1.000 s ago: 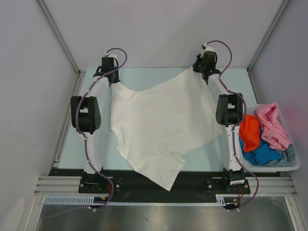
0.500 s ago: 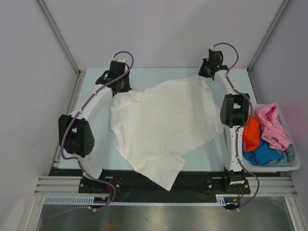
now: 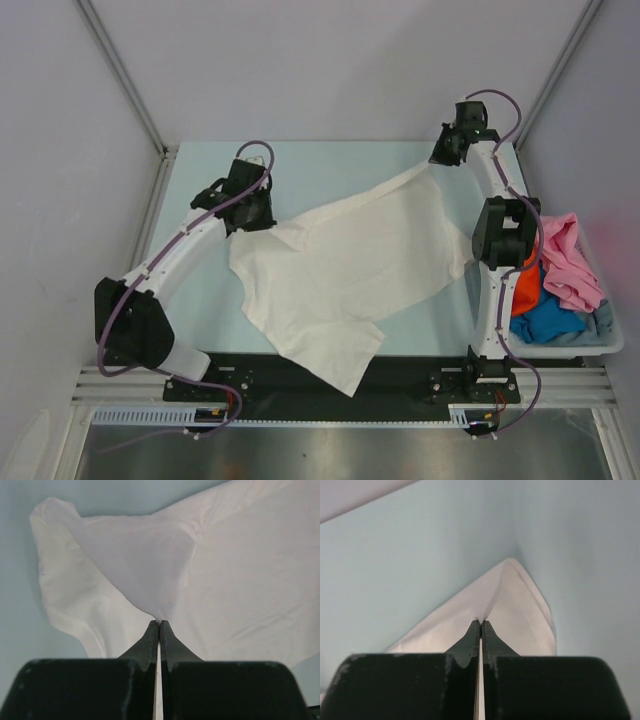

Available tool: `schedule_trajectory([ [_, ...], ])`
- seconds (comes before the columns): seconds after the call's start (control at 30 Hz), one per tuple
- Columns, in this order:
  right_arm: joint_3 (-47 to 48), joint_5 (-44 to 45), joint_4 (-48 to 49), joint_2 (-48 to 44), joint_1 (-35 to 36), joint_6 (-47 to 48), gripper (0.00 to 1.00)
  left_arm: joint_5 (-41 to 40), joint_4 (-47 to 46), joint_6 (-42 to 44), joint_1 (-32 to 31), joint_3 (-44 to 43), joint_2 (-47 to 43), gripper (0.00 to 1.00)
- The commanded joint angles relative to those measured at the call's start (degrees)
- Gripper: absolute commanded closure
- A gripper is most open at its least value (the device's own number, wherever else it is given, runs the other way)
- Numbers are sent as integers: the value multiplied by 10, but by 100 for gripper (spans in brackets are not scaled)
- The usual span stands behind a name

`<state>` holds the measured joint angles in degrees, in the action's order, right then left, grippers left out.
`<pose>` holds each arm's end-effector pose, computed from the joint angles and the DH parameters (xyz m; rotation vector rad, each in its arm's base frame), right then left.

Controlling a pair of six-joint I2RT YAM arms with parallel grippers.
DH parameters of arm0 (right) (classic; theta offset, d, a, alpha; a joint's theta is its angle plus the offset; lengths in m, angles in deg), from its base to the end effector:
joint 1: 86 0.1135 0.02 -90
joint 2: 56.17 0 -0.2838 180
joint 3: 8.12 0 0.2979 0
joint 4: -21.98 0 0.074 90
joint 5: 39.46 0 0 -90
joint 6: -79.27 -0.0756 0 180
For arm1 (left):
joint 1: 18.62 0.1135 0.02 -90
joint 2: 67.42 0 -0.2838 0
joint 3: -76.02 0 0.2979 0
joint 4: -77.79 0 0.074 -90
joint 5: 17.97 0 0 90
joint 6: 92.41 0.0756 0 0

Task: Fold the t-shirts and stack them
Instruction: Fold the tshirt

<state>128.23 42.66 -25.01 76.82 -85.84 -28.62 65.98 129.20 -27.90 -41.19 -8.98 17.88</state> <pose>0.6186 0.0121 0.2358 0.2929 2.3266 0.3169 0.3605 -0.1412 0.2777 -0.1087 2.4783 -0.2309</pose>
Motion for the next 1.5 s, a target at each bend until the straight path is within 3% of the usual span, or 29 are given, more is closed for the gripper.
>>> schedule_trajectory([
  [0.0,-8,-6,-23,-37,-12,12,100,15,16,-28,-6,-7,-43,100],
  [0.33,-12,5,-35,-50,-20,17,100,70,18,-75,-20,52,-111,100],
  [0.7,-19,3,-46,-54,-24,23,100,70,27,-122,-39,112,-177,100],
  [1.13,-38,29,-63,-53,-23,28,100,103,6,-142,-42,175,-197,100],
  [1.2,-34,57,-92,-48,-24,28,100,105,6,-139,-42,175,-201,92],
  [1.23,-29,74,-106,-46,-24,25,98,108,5,-135,-44,175,-203,79],
  [1.3,-24,127,-137,-47,-24,19,85,93,10,-125,-45,175,-223,61],
  [1.33,-27,137,-138,-50,-24,17,79,78,13,-115,-44,171,-231,47],
  [1.37,-39,157,-131,-55,-24,16,68,48,23,-108,-45,166,-236,41],
  [1.43,-45,156,-116,-67,-24,15,60,16,31,-83,-42,141,-233,25],
  [1.47,-44,151,-103,-70,-23,13,57,0,42,-75,-37,128,-225,23],
])
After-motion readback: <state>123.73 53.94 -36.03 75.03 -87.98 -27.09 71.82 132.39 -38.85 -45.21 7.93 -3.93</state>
